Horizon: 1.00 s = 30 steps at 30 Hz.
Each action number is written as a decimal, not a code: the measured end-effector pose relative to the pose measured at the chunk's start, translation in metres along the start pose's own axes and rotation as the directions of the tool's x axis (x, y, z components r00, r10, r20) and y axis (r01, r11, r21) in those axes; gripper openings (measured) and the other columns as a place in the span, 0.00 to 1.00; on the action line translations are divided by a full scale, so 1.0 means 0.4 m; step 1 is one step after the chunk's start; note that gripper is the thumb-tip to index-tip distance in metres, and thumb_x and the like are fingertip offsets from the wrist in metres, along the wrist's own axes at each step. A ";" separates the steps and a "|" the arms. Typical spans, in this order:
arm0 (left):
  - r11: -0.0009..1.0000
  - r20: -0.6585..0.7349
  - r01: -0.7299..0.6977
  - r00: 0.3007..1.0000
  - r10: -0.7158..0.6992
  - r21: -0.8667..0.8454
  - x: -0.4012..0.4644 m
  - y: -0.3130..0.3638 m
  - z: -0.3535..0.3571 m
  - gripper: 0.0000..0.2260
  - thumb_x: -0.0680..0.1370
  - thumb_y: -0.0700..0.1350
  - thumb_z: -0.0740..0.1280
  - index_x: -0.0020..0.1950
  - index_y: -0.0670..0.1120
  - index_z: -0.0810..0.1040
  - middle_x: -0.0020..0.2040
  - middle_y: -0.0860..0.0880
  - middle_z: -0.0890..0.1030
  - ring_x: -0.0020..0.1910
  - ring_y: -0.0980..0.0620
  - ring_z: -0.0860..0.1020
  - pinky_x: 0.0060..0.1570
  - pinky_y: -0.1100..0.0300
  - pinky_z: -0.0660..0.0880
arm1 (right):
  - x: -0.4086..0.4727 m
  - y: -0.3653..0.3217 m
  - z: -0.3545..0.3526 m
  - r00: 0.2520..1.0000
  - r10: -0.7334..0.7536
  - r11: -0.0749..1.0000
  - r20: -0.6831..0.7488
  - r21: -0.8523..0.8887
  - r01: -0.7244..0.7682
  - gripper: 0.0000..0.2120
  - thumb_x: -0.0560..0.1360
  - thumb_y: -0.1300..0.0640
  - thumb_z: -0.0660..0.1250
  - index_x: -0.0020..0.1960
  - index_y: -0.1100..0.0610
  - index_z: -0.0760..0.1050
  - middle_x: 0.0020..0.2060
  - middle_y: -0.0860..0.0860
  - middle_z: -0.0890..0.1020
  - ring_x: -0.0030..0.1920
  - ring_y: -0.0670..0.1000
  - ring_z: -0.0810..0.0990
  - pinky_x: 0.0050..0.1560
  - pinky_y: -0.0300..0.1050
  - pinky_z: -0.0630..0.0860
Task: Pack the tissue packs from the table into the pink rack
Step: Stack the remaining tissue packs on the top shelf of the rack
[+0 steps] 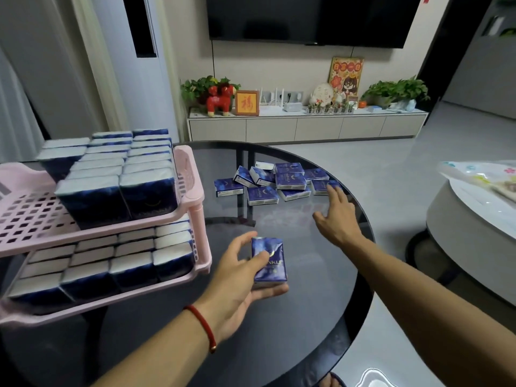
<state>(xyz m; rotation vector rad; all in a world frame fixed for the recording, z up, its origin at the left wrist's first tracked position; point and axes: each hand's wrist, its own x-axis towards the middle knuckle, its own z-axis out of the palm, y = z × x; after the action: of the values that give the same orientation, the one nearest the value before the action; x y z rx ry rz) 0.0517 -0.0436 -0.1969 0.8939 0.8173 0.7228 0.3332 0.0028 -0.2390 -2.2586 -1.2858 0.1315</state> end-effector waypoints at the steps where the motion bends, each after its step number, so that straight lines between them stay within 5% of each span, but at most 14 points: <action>1: 1.000 0.017 -0.021 1.000 0.020 0.017 -0.004 0.000 -0.006 0.14 0.83 0.36 0.65 0.66 0.50 0.76 0.58 0.37 0.83 0.47 0.36 0.85 0.42 0.45 0.84 | 0.029 -0.005 0.003 1.000 0.002 0.998 0.018 -0.056 -0.001 0.36 0.80 0.52 0.63 0.83 0.53 0.49 0.83 0.54 0.51 0.74 0.65 0.64 0.74 0.58 0.62; 5: 0.998 0.041 -0.035 0.999 0.032 0.061 -0.015 -0.003 -0.028 0.14 0.82 0.34 0.65 0.63 0.50 0.79 0.54 0.37 0.84 0.44 0.39 0.85 0.44 0.44 0.84 | 0.083 -0.013 -0.006 0.998 0.000 0.980 0.066 -0.200 0.013 0.30 0.83 0.52 0.59 0.81 0.58 0.56 0.81 0.57 0.56 0.75 0.61 0.65 0.73 0.55 0.60; 12: 1.000 0.054 -0.009 0.999 0.008 0.018 -0.033 0.013 -0.030 0.12 0.82 0.35 0.65 0.63 0.46 0.78 0.56 0.37 0.83 0.42 0.41 0.85 0.48 0.37 0.83 | -0.044 0.015 -0.057 0.998 -0.030 0.993 0.058 -0.113 0.036 0.21 0.77 0.43 0.70 0.64 0.53 0.72 0.67 0.59 0.73 0.66 0.63 0.71 0.68 0.58 0.68; 18: 0.997 0.018 -0.025 1.000 0.023 0.076 -0.077 0.013 -0.028 0.12 0.82 0.36 0.65 0.64 0.45 0.76 0.58 0.36 0.82 0.44 0.39 0.84 0.51 0.33 0.81 | -0.216 -0.054 -0.107 0.994 -0.110 0.993 0.017 -0.032 0.110 0.18 0.71 0.40 0.76 0.42 0.51 0.73 0.44 0.52 0.83 0.44 0.54 0.80 0.42 0.49 0.78; 20: 0.997 0.000 -0.027 1.000 0.027 0.076 -0.092 0.013 -0.030 0.12 0.82 0.36 0.64 0.65 0.46 0.76 0.59 0.37 0.82 0.48 0.38 0.84 0.51 0.32 0.81 | -0.287 -0.083 -0.120 0.989 -0.147 0.989 0.033 0.018 0.146 0.19 0.69 0.41 0.78 0.45 0.52 0.73 0.43 0.50 0.82 0.41 0.48 0.78 0.37 0.42 0.73; 23: 0.998 -0.013 -0.027 1.000 0.028 0.062 -0.112 0.019 -0.031 0.13 0.82 0.38 0.65 0.66 0.46 0.76 0.61 0.38 0.81 0.53 0.37 0.84 0.50 0.35 0.82 | -0.380 -0.128 -0.158 0.942 -0.331 0.936 0.052 0.148 0.320 0.24 0.67 0.43 0.80 0.54 0.49 0.71 0.50 0.45 0.78 0.48 0.45 0.77 0.46 0.39 0.77; 26: 0.998 0.012 -0.045 0.999 0.045 0.036 -0.140 0.030 -0.027 0.14 0.81 0.40 0.68 0.67 0.46 0.76 0.61 0.37 0.82 0.55 0.35 0.84 0.48 0.36 0.83 | -0.449 -0.183 -0.189 0.795 -0.601 0.795 0.079 0.164 0.584 0.33 0.66 0.46 0.81 0.65 0.48 0.68 0.60 0.44 0.74 0.58 0.45 0.72 0.57 0.36 0.73; 30: 0.984 0.026 -0.162 0.987 0.160 0.078 -0.186 0.024 -0.024 0.17 0.79 0.37 0.71 0.66 0.50 0.77 0.59 0.41 0.84 0.54 0.42 0.85 0.41 0.46 0.82 | -0.480 -0.250 -0.193 0.664 -0.742 0.670 0.092 0.136 0.730 0.37 0.67 0.39 0.74 0.70 0.54 0.71 0.64 0.46 0.74 0.61 0.48 0.70 0.64 0.31 0.67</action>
<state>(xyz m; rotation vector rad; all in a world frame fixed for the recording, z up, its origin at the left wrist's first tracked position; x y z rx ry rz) 0.0047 -0.0964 -0.1698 1.0463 0.7661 0.8257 0.1779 -0.1453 -0.1570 -1.4985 -2.1291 0.0435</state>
